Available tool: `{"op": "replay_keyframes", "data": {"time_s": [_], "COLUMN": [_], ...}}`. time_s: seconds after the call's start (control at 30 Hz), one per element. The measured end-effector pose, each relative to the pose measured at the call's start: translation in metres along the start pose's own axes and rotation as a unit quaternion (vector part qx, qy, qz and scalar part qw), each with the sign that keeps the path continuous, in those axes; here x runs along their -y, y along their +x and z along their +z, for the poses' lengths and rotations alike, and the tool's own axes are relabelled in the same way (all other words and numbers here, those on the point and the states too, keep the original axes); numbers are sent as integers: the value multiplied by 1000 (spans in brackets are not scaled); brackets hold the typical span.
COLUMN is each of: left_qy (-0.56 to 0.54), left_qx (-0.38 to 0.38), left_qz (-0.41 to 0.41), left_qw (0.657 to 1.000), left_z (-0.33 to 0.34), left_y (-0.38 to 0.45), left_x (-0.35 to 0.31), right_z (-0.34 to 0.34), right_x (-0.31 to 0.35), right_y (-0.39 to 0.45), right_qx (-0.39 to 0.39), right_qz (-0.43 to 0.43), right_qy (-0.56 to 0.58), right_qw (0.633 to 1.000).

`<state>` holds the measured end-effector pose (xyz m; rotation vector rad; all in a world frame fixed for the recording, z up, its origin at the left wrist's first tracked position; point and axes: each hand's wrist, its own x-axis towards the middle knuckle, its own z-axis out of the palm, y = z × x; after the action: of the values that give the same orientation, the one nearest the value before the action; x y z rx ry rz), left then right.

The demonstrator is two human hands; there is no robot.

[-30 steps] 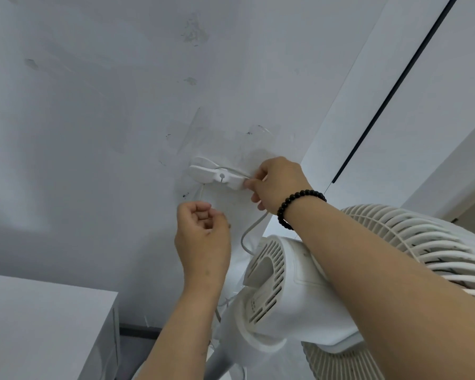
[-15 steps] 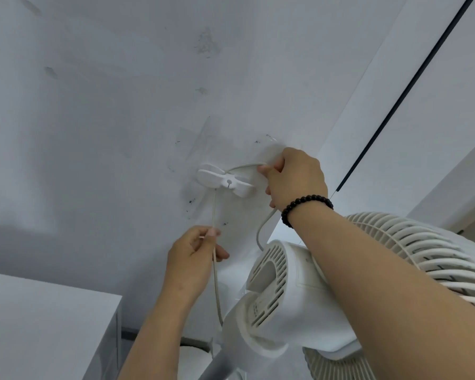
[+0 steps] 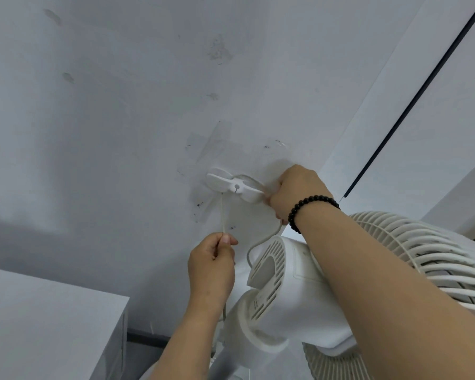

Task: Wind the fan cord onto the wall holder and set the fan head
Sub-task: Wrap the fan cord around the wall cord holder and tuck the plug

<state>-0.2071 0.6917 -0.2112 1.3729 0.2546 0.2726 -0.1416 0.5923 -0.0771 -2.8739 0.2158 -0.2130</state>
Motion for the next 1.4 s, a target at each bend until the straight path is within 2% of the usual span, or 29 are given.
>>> {"op": "replay_keyframes", "data": {"time_s": [0.17,0.27,0.43,0.53,0.67,0.77,0.9,1.0,1.07,1.2,1.33,1.4], "left_qy": [20,40,90,134,154,203,239,248,213,125,145,171], "left_qx": [14,23,31,-15,-88,-93,-85,-91,-90,-37,90,112], "left_qz": [14,19,21,46,103,169,201,223,213,164,97,92], "left_qw": [1000,999,995,990,979,960,946,938,949,978,981,974], "left_z": [-1,-2,-5,-4,-5,-5,-5,-6,-6,-11,-17,-16], "left_y": [0,1,6,8,8,6,6,6,5,9,9,9], "left_x": [-2,-3,-5,-5,-4,-1,3,3,1,-4,-6,-5], "right_z": [2,4,0,-1,5,4,-1,-1,0,0,0,-1], "right_x": [4,11,11,13,16,15,9,6,6,7,5,4], "right_y": [3,1,-6,-13,-14,-15,-19,-16,-16,-18,-18,-18], "right_qx": [74,145,312,374,385,404,446,426,398,369,369,366], "right_qz": [0,-14,45,24,-15,-10,-14,-8,-19,-7,0,-5], "right_qy": [-57,-77,72,104,118,154,204,201,175,204,227,224], "right_qw": [996,986,946,921,915,902,871,882,900,907,901,903]}}
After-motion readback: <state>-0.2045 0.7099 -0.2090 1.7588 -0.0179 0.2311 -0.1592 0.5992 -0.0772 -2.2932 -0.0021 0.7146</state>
